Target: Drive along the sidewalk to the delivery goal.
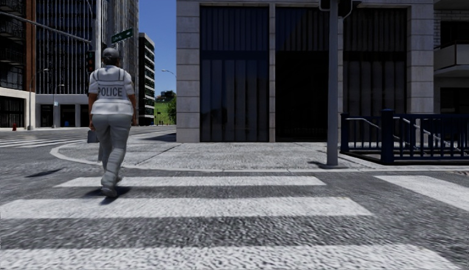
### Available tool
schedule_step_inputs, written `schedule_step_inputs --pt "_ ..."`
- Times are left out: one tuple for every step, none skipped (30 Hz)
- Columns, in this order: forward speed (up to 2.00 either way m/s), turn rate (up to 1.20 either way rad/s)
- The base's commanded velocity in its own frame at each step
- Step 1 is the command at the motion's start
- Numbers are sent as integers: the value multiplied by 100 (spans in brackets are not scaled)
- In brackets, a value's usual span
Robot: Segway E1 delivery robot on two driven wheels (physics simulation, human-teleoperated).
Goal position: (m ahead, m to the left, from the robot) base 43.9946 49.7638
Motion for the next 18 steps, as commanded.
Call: schedule_step_inputs --pt "128 0" --pt "128 0" --pt "128 0" --pt "128 0" --pt "128 0" --pt "128 0" --pt "128 0" --pt "128 0" --pt "128 0" --pt "128 0" --pt "128 0" --pt "128 0" --pt "128 0" --pt "128 0" --pt "128 0" --pt "128 0" --pt "128 0" --pt "128 0"
